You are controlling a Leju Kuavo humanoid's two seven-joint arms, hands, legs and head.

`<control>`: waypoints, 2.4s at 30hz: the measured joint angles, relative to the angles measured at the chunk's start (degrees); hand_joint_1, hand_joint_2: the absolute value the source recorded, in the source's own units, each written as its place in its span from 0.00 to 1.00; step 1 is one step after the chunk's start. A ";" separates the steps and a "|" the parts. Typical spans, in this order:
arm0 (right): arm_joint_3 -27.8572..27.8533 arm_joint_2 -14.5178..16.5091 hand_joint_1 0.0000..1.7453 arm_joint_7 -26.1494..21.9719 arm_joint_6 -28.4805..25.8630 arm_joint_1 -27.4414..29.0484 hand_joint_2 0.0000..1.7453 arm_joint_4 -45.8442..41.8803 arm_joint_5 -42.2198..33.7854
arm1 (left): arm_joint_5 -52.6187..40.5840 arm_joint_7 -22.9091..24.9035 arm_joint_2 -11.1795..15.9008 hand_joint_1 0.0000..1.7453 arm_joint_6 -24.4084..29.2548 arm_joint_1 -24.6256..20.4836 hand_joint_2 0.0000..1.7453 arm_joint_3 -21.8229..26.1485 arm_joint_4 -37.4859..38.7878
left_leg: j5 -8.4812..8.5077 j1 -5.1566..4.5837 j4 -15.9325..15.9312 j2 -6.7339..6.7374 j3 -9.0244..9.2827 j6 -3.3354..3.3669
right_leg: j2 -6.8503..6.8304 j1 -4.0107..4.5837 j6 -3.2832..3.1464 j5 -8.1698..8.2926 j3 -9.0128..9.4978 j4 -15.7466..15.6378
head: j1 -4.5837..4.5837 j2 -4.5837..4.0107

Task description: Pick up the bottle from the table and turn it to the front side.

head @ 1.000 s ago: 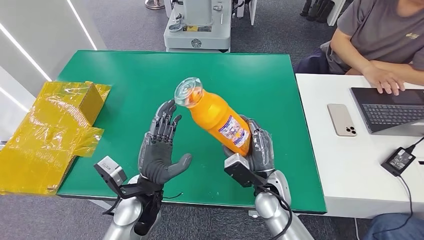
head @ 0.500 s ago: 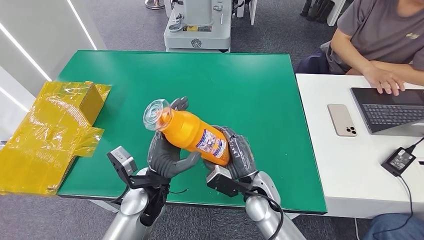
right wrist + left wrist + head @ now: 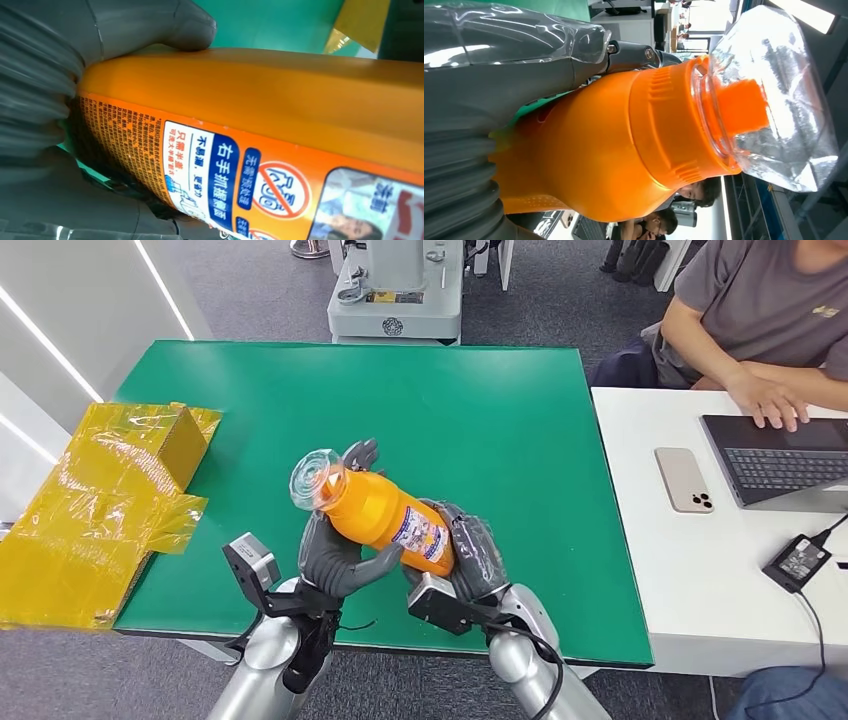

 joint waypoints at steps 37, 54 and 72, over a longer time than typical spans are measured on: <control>-0.01 1.05 1.00 4.17 6.88 -0.24 1.00 6.93 4.97 | -5.08 -2.10 0.04 0.00 11.20 0.46 1.00 1.60 0.70 | 0.00 0.00 0.00 0.01 0.00 0.00 | 0.01 0.00 0.00 0.00 -0.01 -0.01 | 0.00 0.00; -1.96 1.03 0.99 4.80 4.43 2.96 1.00 2.99 5.37 | -0.82 -1.99 0.02 1.00 4.68 0.42 1.00 1.58 0.66 | 0.00 0.00 0.00 0.01 0.00 0.00 | 0.01 0.00 0.00 0.00 -0.01 -0.01 | 0.00 0.00; -3.58 1.25 0.63 2.95 -1.34 5.00 1.00 -1.62 1.66 | 1.07 -2.26 -0.50 1.00 3.86 -1.87 1.00 1.14 0.74 | 0.00 0.00 0.00 0.00 -0.01 0.00 | 0.00 0.00 0.00 0.00 0.00 0.00 | 0.00 0.00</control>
